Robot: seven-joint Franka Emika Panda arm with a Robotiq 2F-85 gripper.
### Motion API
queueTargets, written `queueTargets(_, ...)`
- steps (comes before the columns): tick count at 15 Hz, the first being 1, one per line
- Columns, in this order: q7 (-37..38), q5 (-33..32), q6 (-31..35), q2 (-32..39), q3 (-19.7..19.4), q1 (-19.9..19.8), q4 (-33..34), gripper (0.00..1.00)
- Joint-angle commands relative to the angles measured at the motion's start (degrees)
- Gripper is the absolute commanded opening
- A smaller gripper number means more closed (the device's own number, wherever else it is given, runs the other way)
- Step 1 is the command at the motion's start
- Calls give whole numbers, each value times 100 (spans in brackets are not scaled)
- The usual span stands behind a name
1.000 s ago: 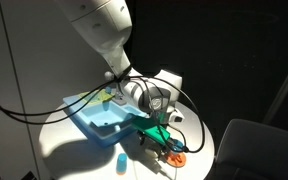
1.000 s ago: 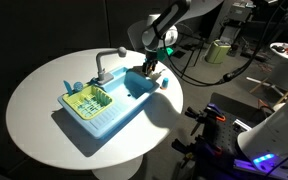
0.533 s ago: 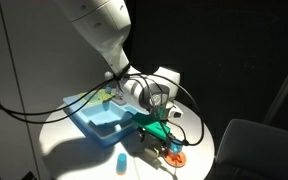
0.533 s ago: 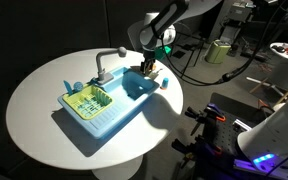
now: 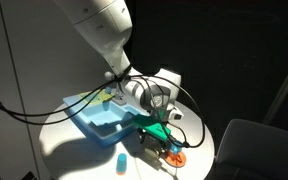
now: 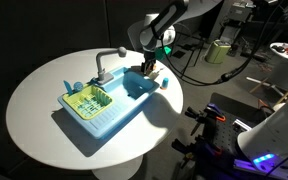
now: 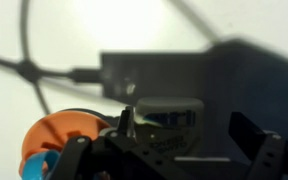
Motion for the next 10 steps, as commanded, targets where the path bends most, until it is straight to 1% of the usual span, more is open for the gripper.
queueTargets(1, 110, -123, -205, 112, -7, -60, 230, 100)
queueTargets(2, 108, -125, -220, 118, -10, -63, 236, 100)
queueTargets(3, 101, -124, -229, 122, -7, -69, 243, 95)
queueTargets(4, 95, -122, -240, 127, -3, -74, 250, 72)
queueTargets(5, 86, -120, -245, 129, 2, -77, 255, 71)
queueTargets(6, 80, -119, -249, 130, 5, -79, 257, 68)
queueTargets(7, 77, -118, -252, 132, 6, -81, 258, 58)
queueTargets(9, 69, -112, -254, 127, 8, -89, 268, 44)
queueTargets(10, 61, -111, -262, 127, 9, -94, 277, 44)
